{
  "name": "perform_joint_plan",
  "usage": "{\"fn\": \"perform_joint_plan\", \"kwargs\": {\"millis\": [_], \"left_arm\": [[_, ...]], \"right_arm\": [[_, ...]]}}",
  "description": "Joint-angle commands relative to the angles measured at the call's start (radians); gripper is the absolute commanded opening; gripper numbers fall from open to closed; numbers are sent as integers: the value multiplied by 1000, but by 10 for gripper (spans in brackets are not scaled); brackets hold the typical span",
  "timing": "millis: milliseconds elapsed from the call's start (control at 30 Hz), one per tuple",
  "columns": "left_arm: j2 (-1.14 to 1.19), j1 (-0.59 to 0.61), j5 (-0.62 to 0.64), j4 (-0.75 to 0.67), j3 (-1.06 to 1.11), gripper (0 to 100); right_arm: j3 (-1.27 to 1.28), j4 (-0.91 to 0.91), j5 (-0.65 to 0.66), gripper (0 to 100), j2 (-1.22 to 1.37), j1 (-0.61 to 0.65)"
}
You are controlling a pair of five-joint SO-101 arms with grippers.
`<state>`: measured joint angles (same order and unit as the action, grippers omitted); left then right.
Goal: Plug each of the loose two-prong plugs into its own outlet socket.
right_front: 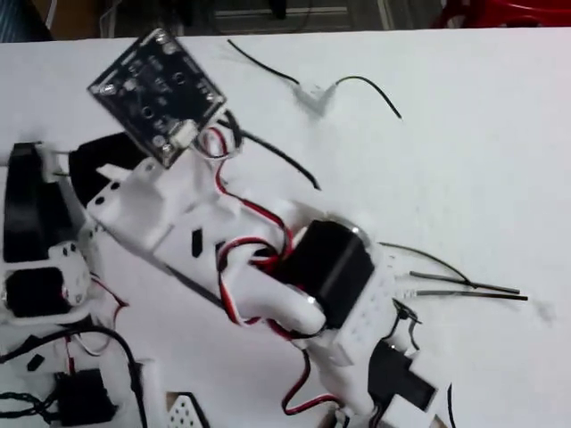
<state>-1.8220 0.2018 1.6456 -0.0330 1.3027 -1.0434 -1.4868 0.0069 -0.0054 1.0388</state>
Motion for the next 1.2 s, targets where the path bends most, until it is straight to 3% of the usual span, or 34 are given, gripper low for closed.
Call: {"fn": "perform_joint_plan", "kwargs": {"millis": [0, 200, 567, 700, 833, 1167], "left_arm": [[4, -104, -72, -21, -18, 25], [4, -255, -183, -12, -12, 26], [5, -263, -186, -12, -5, 26], [5, -262, -187, -12, -5, 26], [5, -236, -187, -18, -8, 26], [5, -242, -186, -14, -9, 27]], "right_arm": [[-28, 18, 21, 19, -10, -41], [-31, 30, 41, 19, -12, -90], [-130, 8, 43, 19, -19, -203], [-203, -127, 44, 19, -76, -193], [-158, -234, 103, 19, -110, -99], [35, -127, 112, 19, -56, -44]]}}
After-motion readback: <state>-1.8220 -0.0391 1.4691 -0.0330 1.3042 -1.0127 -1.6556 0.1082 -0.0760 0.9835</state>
